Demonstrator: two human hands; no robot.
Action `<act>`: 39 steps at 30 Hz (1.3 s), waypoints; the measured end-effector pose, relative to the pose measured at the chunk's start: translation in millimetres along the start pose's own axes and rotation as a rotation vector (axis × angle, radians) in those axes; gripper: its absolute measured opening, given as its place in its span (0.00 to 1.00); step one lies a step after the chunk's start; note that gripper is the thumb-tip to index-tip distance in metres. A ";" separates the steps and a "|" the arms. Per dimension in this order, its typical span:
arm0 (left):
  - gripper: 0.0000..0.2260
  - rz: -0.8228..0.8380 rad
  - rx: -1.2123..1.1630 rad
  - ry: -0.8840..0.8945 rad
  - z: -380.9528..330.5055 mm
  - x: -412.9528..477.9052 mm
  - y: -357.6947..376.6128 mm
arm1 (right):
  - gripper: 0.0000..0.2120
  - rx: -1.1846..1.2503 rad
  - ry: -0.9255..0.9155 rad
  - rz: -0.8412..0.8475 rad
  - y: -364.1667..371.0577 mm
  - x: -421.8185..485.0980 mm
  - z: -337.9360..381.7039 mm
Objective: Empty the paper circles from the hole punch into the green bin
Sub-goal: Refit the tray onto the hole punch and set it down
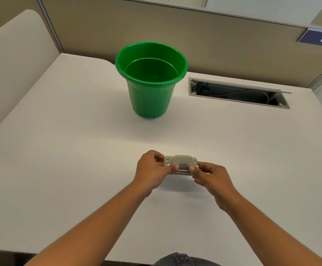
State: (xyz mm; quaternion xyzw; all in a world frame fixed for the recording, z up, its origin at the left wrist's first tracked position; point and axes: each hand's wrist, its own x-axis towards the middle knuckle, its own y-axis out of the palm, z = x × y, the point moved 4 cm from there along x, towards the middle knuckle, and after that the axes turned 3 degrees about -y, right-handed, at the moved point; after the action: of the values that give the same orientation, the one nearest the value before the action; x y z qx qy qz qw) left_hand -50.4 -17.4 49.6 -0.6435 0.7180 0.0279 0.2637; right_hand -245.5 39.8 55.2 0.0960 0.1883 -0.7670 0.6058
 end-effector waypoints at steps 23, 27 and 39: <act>0.16 -0.151 0.152 -0.108 11.3 44.7 30.9 | 0.12 -0.313 0.006 -0.030 -1.2 69.3 -27.6; 0.16 -0.166 0.215 -0.076 7.2 46.9 33.8 | 0.14 -0.342 0.009 -0.057 -2.1 71.6 -28.9; 0.16 -0.191 0.276 0.062 11.9 51.9 39.6 | 0.10 -0.322 -0.012 -0.141 -0.7 75.0 -28.0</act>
State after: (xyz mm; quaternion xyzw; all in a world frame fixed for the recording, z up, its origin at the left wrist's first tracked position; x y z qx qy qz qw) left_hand -85.2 -53.4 6.0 -0.6669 0.6585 -0.1159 0.3289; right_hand -267.0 -15.6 1.7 -0.0206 0.3114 -0.7680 0.5593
